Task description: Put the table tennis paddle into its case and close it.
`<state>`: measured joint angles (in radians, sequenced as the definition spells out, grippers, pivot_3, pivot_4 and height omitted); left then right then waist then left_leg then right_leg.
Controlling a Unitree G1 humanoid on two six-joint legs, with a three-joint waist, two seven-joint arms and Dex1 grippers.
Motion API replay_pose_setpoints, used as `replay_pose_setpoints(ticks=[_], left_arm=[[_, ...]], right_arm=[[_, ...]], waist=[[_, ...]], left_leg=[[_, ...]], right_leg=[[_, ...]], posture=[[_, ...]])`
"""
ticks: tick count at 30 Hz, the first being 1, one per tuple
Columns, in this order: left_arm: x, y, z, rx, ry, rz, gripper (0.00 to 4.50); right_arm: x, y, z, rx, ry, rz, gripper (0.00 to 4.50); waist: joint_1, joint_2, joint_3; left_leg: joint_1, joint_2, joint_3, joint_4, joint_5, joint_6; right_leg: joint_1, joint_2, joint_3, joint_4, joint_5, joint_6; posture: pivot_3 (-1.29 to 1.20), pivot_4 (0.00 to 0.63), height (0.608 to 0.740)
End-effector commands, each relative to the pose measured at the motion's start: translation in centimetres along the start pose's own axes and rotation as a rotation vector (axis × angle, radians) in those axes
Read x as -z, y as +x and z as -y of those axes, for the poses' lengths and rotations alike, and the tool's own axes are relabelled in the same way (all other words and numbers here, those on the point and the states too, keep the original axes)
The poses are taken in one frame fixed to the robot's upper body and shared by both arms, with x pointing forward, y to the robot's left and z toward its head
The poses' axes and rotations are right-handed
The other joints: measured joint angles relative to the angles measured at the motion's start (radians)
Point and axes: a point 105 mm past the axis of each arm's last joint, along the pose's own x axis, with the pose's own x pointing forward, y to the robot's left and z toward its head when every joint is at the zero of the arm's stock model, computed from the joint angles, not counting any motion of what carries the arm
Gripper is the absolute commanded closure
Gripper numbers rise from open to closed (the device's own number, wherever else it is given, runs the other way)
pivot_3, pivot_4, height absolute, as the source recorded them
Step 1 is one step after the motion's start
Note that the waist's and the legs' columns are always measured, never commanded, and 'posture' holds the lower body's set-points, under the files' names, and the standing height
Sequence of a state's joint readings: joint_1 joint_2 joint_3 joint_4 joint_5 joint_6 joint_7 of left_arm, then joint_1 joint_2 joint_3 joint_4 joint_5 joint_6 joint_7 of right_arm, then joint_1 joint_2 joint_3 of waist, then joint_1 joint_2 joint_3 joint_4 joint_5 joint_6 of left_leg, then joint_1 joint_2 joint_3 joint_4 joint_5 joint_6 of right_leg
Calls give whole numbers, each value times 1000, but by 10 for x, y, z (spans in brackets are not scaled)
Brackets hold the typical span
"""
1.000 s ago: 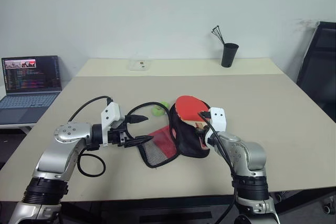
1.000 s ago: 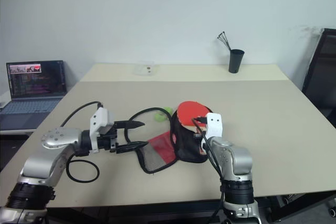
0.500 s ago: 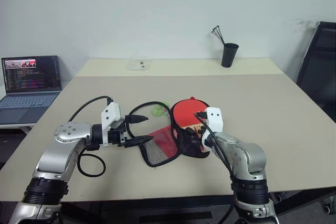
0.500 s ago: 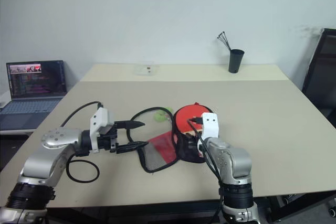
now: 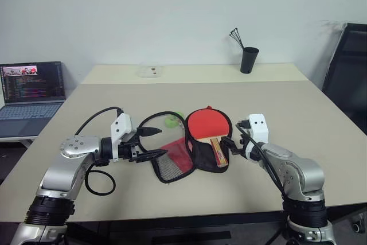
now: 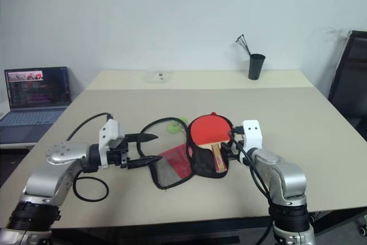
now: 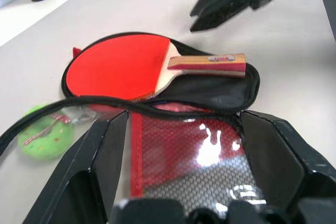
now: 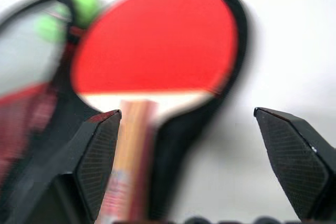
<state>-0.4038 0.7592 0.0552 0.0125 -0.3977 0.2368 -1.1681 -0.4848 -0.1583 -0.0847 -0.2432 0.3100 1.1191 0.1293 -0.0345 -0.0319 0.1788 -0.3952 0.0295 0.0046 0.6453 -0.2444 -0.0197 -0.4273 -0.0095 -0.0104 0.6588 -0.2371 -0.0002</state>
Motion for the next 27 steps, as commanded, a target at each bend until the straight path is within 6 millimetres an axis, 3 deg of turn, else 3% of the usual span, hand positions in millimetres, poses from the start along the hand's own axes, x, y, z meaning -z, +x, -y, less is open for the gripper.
replay_pose_setpoints(ticks=[1,13,16,20,27], left_arm=[[-11,0,-1,-2,37,23,786],[-13,0,-1,0,49,20,786],[-13,-1,-1,-2,51,19,786],[-13,-2,-1,-4,51,18,786],[-12,-4,-1,-7,53,12,786]], right_arm=[[-6,8,-8,-31,-10,52,11],[18,30,-17,-64,-54,0,11],[20,32,-12,-50,-17,-12,617],[15,30,-6,-51,22,8,1753],[4,18,20,-7,99,59,1753]], waist=[[-1,0,0],[2,0,0],[3,0,0],[6,-1,0],[9,-1,0]], left_leg=[[1,0,0,0,0,0],[1,1,-1,0,0,0],[1,1,-1,0,0,0],[2,1,-1,0,0,0],[2,1,-1,1,0,0]], right_leg=[[0,1,0,0,0,0],[0,2,0,0,0,0],[1,2,0,1,0,0],[2,1,0,0,0,0],[4,-4,0,0,0,0]], posture=[[0,150,740],[0,150,740],[0,150,740],[0,150,740],[0,150,740]])
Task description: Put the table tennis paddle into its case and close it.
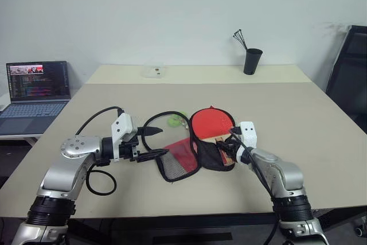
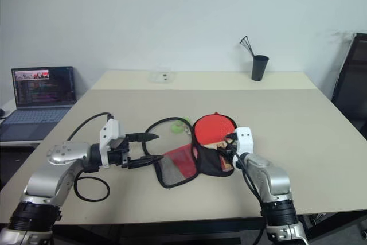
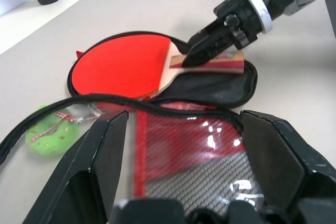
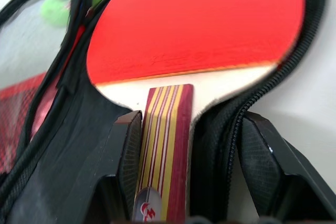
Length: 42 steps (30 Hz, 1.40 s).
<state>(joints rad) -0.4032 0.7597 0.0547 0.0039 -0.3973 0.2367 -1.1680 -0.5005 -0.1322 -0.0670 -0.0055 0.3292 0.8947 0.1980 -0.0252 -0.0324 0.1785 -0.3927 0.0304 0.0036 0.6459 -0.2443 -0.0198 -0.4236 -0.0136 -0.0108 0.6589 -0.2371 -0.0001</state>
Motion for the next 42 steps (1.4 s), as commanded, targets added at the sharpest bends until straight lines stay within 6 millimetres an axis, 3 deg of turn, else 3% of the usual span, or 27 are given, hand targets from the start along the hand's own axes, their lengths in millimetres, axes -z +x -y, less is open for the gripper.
replay_pose_setpoints(ticks=[1,14,17,21,30,34,38,42], left_arm=[[-11,-5,-2,-10,45,10,786],[-14,-4,-4,1,56,7,786],[-14,-4,-4,1,55,5,786],[-14,-4,-4,-1,56,7,786],[-14,-3,-4,-5,56,9,786],[-14,-3,-4,-6,58,9,786],[-14,-2,-4,-5,60,10,786],[-14,-2,-3,-4,60,11,786]], right_arm=[[-11,-10,25,78,37,41,1753],[-1,-10,24,-21,312,23,1753],[-3,-11,20,-38,304,21,1186],[-1,-7,23,1,307,16,24],[1,-6,35,27,409,33,24],[-7,-14,51,97,207,75,24],[-17,-19,52,98,-68,137,24],[-30,-27,50,78,-179,211,24]], waist=[[0,0,0],[1,0,0],[0,0,0],[-1,0,0],[-1,-1,-1],[1,-1,-1],[8,-1,-1],[-2,-1,-1]], left_leg=[[0,0,0,0,0,0],[0,0,0,0,0,0],[0,0,0,0,0,0],[0,0,0,0,0,0],[3,0,0,0,0,0],[3,-1,0,0,0,0],[1,-2,0,0,0,0],[-2,-1,1,-1,0,0]], right_leg=[[0,0,0,0,0,0],[0,-1,0,0,0,0],[0,-1,0,0,0,0],[0,-1,0,0,0,0],[3,-1,0,0,0,0],[3,-1,0,0,0,0],[2,-3,-1,-2,-1,1],[-1,-2,0,-2,0,2]], posture=[[0,150,740],[0,150,740],[0,150,740],[0,150,740],[0,150,740],[0,150,740],[0,150,740],[0,150,740]])
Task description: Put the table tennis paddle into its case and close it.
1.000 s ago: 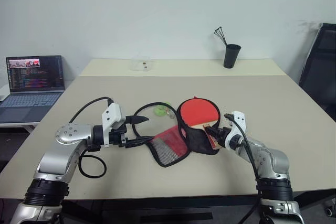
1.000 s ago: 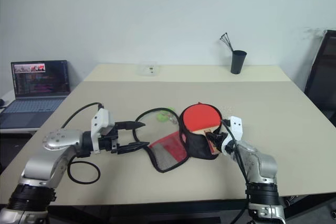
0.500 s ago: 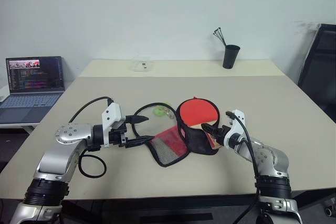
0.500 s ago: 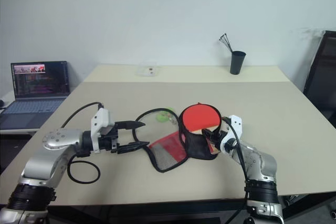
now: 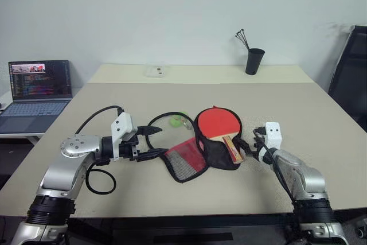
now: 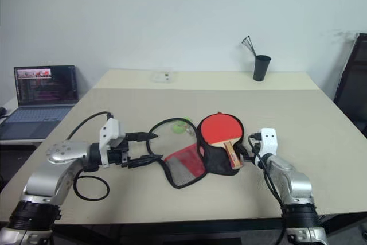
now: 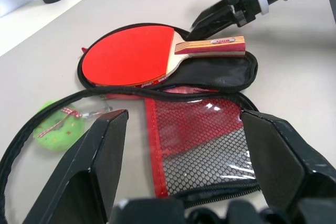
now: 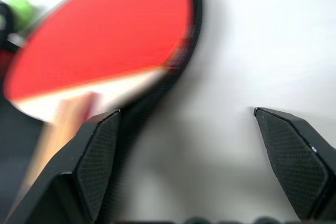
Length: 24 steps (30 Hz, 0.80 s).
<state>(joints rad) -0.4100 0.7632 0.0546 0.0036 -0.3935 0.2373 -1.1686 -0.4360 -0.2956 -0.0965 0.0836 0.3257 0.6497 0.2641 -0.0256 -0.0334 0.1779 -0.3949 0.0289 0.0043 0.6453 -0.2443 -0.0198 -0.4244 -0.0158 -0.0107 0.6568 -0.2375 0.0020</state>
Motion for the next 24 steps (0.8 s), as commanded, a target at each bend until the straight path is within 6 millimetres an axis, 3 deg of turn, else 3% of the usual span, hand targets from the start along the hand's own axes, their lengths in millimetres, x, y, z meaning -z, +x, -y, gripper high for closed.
replay_pose_setpoints(ticks=[1,5,9,13,17,20,24], left_arm=[[-12,-2,-2,-3,51,14,786],[-10,-2,-2,-6,47,11,786],[1,-7,-7,-52,0,-15,786],[21,-19,-8,-94,-70,-63,786],[42,-26,-10,-151,-128,-107,786],[60,-33,-17,-214,-123,-171,1406],[74,-36,-25,-266,-106,-224,2813]], right_arm=[[-25,-6,-4,-25,-90,112,24],[-18,-2,2,0,-84,88,24],[-25,-2,-3,-20,-54,108,24],[-39,-22,-43,-292,-102,112,24],[-49,-45,-62,-434,-191,100,24],[-52,-55,-67,-478,-248,88,0],[-53,-63,-73,-524,-285,75,0]], waist=[[-7,0,0],[-8,0,0],[-7,1,0],[-7,2,1],[-3,2,1],[-2,2,1],[-1,2,1]], left_leg=[[0,0,0,0,0,0],[1,1,0,0,0,0],[2,1,0,0,0,0],[2,2,0,0,0,0],[1,3,-1,0,0,0],[1,2,-1,0,0,0],[1,2,-1,0,0,0]], right_leg=[[0,0,0,0,0,0],[0,4,0,1,0,0],[0,5,0,2,0,0],[0,5,1,1,0,0],[-1,4,0,1,0,0],[0,3,-1,1,0,0],[0,3,-1,1,0,0]], posture=[[0,150,740],[0,150,740],[0,150,740],[0,150,740],[0,150,740],[0,150,740],[0,150,740]])
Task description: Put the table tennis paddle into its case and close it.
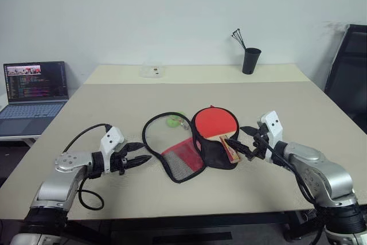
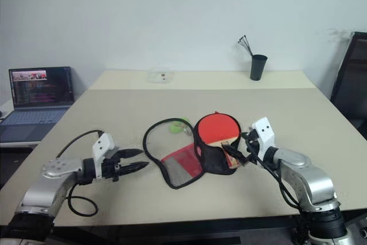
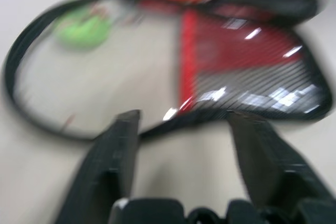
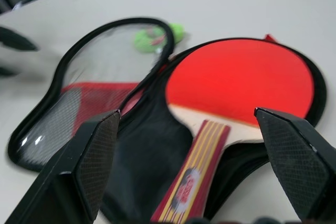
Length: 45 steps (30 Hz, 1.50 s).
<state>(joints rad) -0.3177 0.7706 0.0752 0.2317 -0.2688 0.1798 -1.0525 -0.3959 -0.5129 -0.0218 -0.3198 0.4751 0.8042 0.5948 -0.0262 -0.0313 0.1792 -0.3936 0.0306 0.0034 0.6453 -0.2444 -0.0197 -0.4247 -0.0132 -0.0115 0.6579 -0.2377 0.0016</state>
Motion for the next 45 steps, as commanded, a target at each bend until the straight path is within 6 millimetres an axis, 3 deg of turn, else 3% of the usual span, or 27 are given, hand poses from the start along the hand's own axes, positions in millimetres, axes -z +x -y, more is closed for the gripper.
replay_pose_setpoints(ticks=[1,5,15,22,27,34,40,45], left_arm=[[-2,-1,-13,-52,47,-7,3189],[8,10,-14,-59,15,-20,4482],[14,41,-22,-89,-21,-18,4482],[0,68,-19,-82,-24,48,4482],[-23,83,-12,-46,10,117,4482],[-122,108,28,137,105,384,4482],[-155,135,53,211,124,451,4482],[-162,154,56,217,150,450,4482]], right_arm=[[-10,-5,-12,-63,-46,18,0],[-8,-7,-15,-74,-70,0,0],[-6,-9,-17,-77,-85,-12,0],[-4,-11,-18,-73,-86,-19,0],[-2,-12,-18,-70,-87,-22,0],[-4,-39,9,-3,-87,-57,0],[-10,-63,39,97,-82,-75,0],[-14,-67,47,139,-87,-68,0]], waist=[[0,0,0],[1,0,0],[2,-1,0],[8,-1,-1],[19,-1,-1],[30,-2,0],[24,-2,0],[19,-2,0]], left_leg=[[0,0,0,0,0,0],[0,0,0,0,0,0],[-1,-1,0,0,0,0],[0,-2,0,1,0,0],[0,-2,0,1,0,0],[-3,-3,-1,3,0,0],[-2,-6,0,2,0,0],[0,-4,0,2,0,0]], right_leg=[[0,0,0,0,0,0],[0,-1,0,0,0,0],[0,-1,0,0,0,0],[2,-1,-1,0,0,0],[1,-1,-1,0,0,0],[1,-1,-2,0,0,1],[2,-1,-1,-1,1,1],[2,4,0,0,1,1]], posture=[[0,150,740],[0,150,740],[0,150,740],[0,150,740],[0,150,740],[0,150,740],[0,150,740],[0,150,740]])
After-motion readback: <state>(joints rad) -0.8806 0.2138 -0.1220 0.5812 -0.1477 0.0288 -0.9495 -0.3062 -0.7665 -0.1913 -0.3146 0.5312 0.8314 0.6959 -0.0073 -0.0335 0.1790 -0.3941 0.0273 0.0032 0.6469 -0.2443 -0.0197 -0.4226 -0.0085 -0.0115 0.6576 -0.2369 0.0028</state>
